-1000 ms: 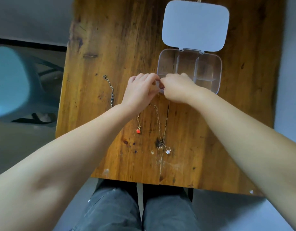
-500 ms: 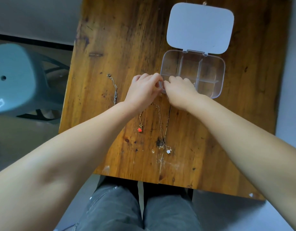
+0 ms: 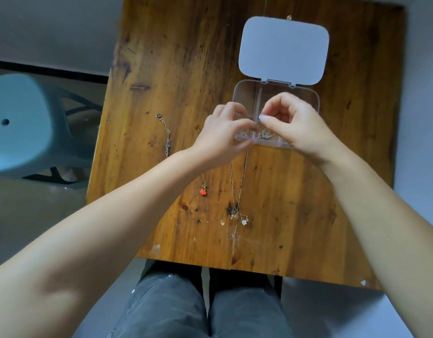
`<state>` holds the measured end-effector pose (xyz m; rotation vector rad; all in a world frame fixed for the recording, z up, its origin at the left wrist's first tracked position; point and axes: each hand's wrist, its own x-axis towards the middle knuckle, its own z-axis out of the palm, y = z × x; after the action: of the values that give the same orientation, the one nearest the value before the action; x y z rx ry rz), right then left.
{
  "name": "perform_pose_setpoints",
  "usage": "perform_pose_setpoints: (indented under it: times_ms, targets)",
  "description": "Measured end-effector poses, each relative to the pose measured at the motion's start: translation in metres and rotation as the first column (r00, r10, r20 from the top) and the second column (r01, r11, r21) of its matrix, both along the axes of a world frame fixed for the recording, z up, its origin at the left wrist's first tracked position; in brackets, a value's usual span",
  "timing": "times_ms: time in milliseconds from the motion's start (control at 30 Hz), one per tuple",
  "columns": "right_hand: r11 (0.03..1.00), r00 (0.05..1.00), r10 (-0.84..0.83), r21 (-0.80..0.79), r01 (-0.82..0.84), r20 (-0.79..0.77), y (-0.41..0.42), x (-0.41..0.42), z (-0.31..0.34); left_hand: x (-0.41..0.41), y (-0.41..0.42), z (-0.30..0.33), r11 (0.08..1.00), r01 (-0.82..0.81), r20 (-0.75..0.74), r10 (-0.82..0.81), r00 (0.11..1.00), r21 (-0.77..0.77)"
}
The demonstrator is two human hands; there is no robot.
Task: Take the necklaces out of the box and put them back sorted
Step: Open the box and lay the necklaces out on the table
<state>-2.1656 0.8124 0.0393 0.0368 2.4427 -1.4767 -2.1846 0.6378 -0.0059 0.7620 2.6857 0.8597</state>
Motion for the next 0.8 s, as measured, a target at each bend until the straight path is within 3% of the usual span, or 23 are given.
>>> perform_pose_setpoints:
  times_ms: [67,133,267,367,433,500,533,567,667,800]
  targets:
    - [0.985,0.995,-0.088,-0.148,0.094,0.043,0.013,0.013,0.007,0.002,0.008,0.010,0.992,0.008,0.132,-0.025,0.991,0.129]
    - [0.962,0.980,-0.176,-0.194,0.191,0.092,0.026,0.028,0.008,0.003,0.013,0.019,0.971,-0.048,0.303,-0.026,0.953,0.235]
    - [0.868,0.900,-0.364,-0.262,0.421,0.239,0.040,0.061,-0.005,0.007,0.018,0.025,0.942,-0.157,0.488,-0.009,0.873,0.298]
    - [0.701,0.794,-0.470,-0.384,0.601,0.386,0.046,0.088,-0.018,0.010,0.023,0.019,0.964,-0.147,0.588,-0.013,0.809,0.223]
    - [0.534,0.702,-0.529,-0.455,0.712,0.477,0.049,0.105,-0.024,0.014,0.025,0.012,0.983,-0.104,0.630,-0.017,0.776,0.154]
    - [0.358,0.577,-0.591,-0.458,0.814,0.564,0.053,0.124,-0.031,0.018,0.025,0.006,0.992,-0.069,0.652,-0.017,0.758,0.106]
    - [0.320,0.521,-0.617,-0.417,0.851,0.590,0.054,0.134,-0.035,0.020,0.024,0.003,0.995,-0.059,0.657,-0.007,0.754,0.079]
    - [0.337,0.483,-0.637,-0.346,0.876,0.601,0.053,0.146,-0.041,0.022,0.025,0.000,0.998,-0.051,0.655,0.007,0.756,0.049]
    - [0.539,0.471,-0.632,-0.088,0.838,0.616,0.039,0.177,-0.058,0.025,0.033,-0.008,0.998,-0.039,0.580,0.061,0.812,-0.052]
    - [0.671,0.487,-0.551,0.012,0.742,0.677,0.002,0.197,-0.074,0.042,0.058,-0.021,0.992,-0.071,0.365,0.104,0.925,-0.101]
